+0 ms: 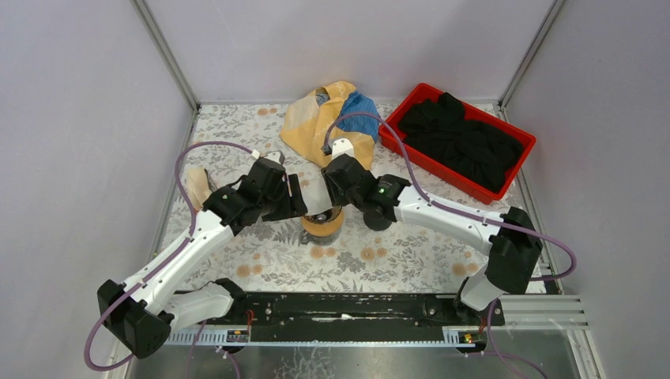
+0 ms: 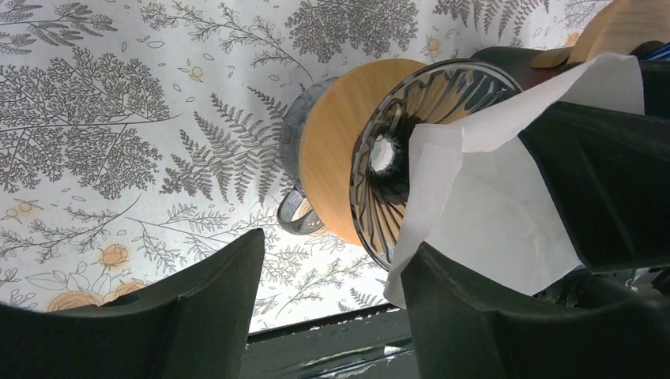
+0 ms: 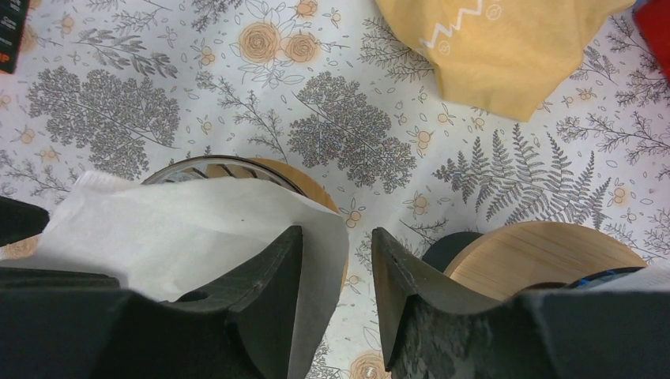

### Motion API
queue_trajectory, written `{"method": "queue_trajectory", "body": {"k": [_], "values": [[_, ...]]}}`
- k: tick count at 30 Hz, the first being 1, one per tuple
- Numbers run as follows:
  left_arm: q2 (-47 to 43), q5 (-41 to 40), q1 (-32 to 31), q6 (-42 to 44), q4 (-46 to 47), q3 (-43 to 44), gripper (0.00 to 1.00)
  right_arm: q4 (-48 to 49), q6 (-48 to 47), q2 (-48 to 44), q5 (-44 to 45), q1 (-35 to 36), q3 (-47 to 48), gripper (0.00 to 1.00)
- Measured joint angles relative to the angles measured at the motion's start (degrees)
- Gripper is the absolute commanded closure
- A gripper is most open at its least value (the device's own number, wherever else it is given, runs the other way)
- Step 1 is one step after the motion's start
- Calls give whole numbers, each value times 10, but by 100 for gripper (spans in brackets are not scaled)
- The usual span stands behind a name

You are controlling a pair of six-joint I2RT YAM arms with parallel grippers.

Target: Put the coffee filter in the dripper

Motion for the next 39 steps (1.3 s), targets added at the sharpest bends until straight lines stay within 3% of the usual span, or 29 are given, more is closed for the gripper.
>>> {"method": "queue_trajectory", "body": {"k": [39], "values": [[10, -5, 0, 18, -21, 0, 31, -26, -15, 45, -56, -3, 22, 50]]}}
